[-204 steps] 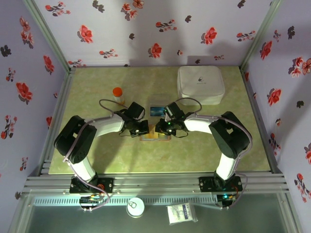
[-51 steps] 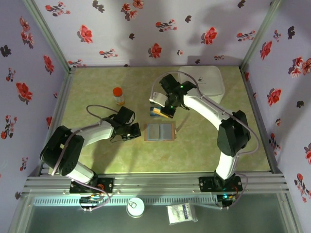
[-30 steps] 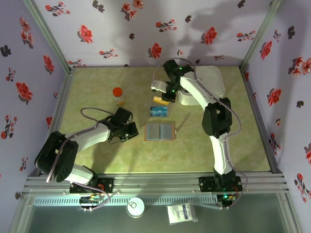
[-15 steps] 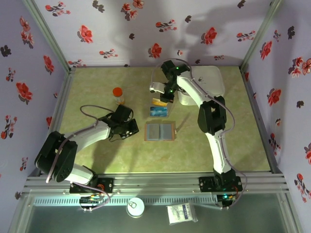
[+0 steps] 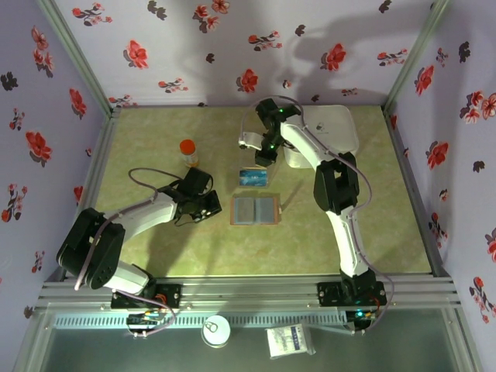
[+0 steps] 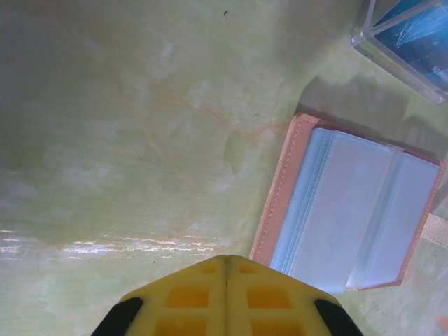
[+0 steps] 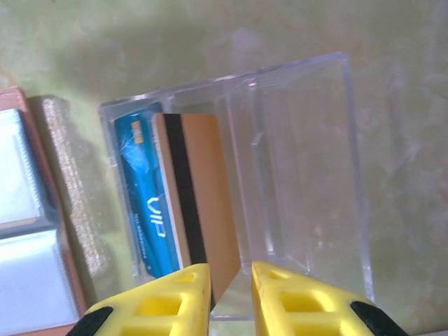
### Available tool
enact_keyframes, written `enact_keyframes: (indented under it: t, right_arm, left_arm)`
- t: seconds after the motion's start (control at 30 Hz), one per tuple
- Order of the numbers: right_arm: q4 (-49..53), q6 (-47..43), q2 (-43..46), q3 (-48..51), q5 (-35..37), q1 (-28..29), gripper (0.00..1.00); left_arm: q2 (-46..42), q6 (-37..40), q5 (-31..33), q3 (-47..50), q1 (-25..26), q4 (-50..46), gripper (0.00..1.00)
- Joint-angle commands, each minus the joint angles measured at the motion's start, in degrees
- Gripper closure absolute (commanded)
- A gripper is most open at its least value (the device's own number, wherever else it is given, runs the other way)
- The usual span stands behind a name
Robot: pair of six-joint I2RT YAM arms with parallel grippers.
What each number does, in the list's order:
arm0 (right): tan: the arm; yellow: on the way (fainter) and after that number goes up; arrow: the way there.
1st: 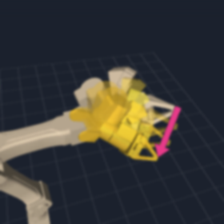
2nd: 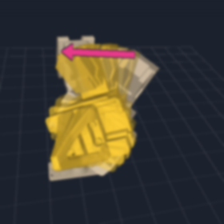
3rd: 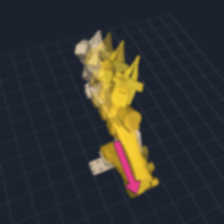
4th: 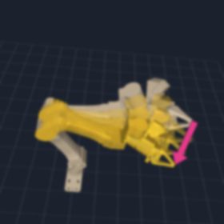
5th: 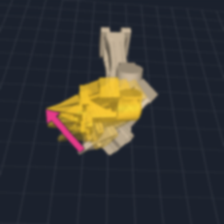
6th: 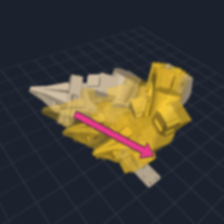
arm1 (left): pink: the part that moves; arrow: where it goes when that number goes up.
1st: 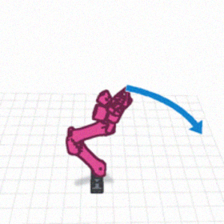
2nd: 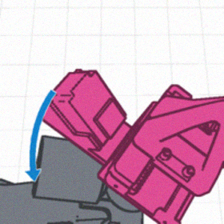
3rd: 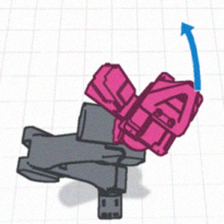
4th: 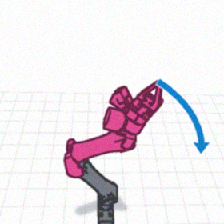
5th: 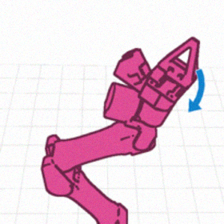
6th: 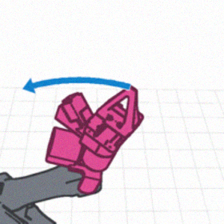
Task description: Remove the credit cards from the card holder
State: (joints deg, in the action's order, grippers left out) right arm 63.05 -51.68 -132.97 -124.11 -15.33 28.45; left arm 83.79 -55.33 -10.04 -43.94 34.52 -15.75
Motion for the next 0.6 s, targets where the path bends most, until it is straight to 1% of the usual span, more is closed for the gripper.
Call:
enact_keyframes:
  t: [0.0,0.1,0.17,0.27,0.37,0.57]
  right_arm:
    - [-7.3,4.97,4.34,3.99,2.2,0.26,0.78]
    - [-11.93,7.64,6.04,6.91,2.85,0.79,0.83]
    - [-11.72,7.96,6.39,7.48,2.28,1.38,0.83]
    - [-11.39,7.74,7.18,8.98,2.3,2.2,0.78]
    - [-12.56,8.43,9.06,11.2,3.54,2.82,0.76]
    - [-14.37,9.22,12.01,15.4,4.17,3.76,0.69]
  left_arm:
    - [1.43,1.32,-0.27,-1.28,-0.32,-1.69,0.97]
    - [1.94,1.72,-0.71,-1.75,-0.33,-1.64,0.97]
    - [2.34,2.05,-1.03,-2.2,-0.33,-1.77,0.97]
    - [2.25,2.55,-1.29,-2.39,-0.33,-1.96,0.97]
    - [2.0,2.85,-1.12,-2.31,-0.33,-2.16,0.97]
    - [1.13,2.84,-1.12,-1.55,-0.31,-1.64,0.97]
